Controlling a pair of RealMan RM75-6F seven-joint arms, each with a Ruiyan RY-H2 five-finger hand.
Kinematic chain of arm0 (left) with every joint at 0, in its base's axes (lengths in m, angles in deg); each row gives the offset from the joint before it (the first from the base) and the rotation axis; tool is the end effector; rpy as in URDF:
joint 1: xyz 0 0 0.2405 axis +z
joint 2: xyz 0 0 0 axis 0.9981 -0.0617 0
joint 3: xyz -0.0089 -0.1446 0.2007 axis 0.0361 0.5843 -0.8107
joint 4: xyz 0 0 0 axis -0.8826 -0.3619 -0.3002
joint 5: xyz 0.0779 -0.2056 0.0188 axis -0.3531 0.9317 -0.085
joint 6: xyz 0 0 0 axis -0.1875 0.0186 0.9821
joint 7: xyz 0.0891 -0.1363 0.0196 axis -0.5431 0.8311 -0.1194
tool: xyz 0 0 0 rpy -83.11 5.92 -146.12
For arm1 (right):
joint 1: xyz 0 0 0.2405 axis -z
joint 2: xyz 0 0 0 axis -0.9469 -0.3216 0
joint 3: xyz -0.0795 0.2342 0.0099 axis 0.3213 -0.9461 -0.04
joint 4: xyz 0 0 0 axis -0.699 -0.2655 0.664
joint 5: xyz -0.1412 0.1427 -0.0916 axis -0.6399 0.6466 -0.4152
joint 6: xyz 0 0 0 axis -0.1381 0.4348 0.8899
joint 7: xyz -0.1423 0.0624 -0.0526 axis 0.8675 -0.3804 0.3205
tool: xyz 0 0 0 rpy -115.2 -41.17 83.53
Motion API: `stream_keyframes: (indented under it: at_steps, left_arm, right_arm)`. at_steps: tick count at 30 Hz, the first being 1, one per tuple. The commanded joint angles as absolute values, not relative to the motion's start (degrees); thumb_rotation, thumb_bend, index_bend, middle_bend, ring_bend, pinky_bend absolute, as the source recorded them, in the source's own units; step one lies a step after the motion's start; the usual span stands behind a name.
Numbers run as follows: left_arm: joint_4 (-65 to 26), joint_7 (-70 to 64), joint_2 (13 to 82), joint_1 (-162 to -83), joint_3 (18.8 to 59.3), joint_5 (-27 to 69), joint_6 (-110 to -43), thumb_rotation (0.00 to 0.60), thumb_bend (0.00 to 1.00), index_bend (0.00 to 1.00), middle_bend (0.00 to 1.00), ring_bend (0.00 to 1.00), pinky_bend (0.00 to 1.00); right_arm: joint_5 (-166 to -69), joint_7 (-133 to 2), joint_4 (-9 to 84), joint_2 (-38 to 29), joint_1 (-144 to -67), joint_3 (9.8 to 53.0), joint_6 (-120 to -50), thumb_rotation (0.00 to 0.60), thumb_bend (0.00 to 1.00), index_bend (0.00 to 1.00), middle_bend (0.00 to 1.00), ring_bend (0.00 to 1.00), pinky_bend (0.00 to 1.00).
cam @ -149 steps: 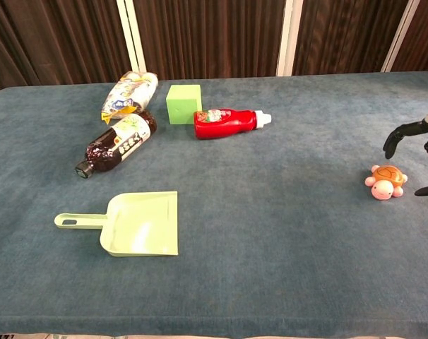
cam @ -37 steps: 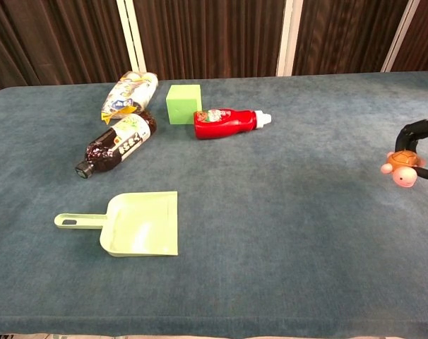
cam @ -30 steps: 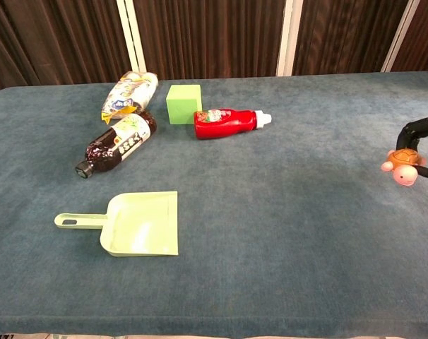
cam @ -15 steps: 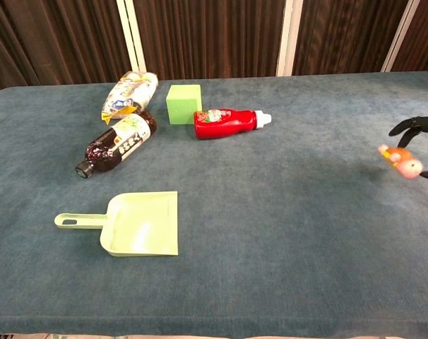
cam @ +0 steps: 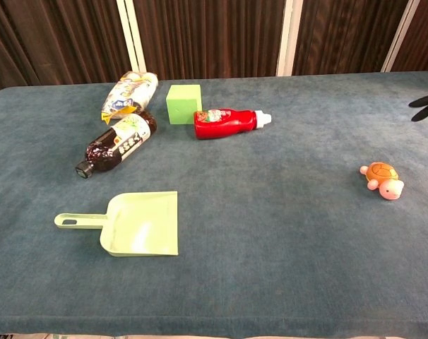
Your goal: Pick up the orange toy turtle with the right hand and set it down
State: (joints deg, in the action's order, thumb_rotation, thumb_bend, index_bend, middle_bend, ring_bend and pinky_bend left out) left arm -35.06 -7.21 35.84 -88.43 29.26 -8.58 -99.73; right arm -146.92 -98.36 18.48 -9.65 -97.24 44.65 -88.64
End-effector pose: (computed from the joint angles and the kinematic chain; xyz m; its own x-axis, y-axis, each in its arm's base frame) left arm -0.3076 0.1681 0.0988 0.4232 0.0600 0.9040 0.9058 -0.0516 -0.4206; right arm -0.3400 -0.3207 0.0867 0.3216 -0.2655 0.9089 -0.9335 -0.2498 0.2573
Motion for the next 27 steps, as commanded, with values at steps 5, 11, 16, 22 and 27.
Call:
stream_keyframes:
  at_steps: [5,11,16,22,27]
  left_arm:
    - [-35.65,-7.87,35.72,-88.52,29.24,-9.18,-100.07,0.600,0.40,0.11,0.05,0.06,0.34]
    - [-36.42,-8.92,35.46,-88.60,29.30,-9.28,-100.09,0.600,0.40,0.11,0.05,0.06,0.34]
    - [-37.26,-10.41,35.24,-88.88,29.46,-9.05,-99.62,0.600,0.40,0.11,0.05,0.06,0.34]
    - [-38.83,-12.69,34.70,-89.35,29.56,-9.10,-99.00,0.600,0.40,0.10,0.05,0.06,0.34]
    - [-39.76,-13.69,34.29,-89.52,29.54,-9.15,-98.79,0.600,0.40,0.09,0.05,0.06,0.34]
  right_arm:
    - [-147.95,-89.60,30.59,-20.14,-88.85,45.25,-102.66,0.600,0.06,0.34,0.30,0.53,0.60]
    - [-141.66,-77.82,37.81,-24.08,-82.49,43.54,-107.18,0.600,0.06,0.37,0.30,0.33,0.36]
    - [-140.31,-79.58,34.51,-22.35,-79.79,42.66,-108.96,0.600,0.06,0.25,0.26,0.22,0.34]
    - [-140.59,-81.70,31.02,-20.88,-80.45,42.00,-106.20,0.600,0.06,0.15,0.18,0.15,0.34]
    - [-140.26,-80.82,31.32,-21.01,-81.17,41.68,-103.13,0.600,0.06,0.15,0.18,0.15,0.33]
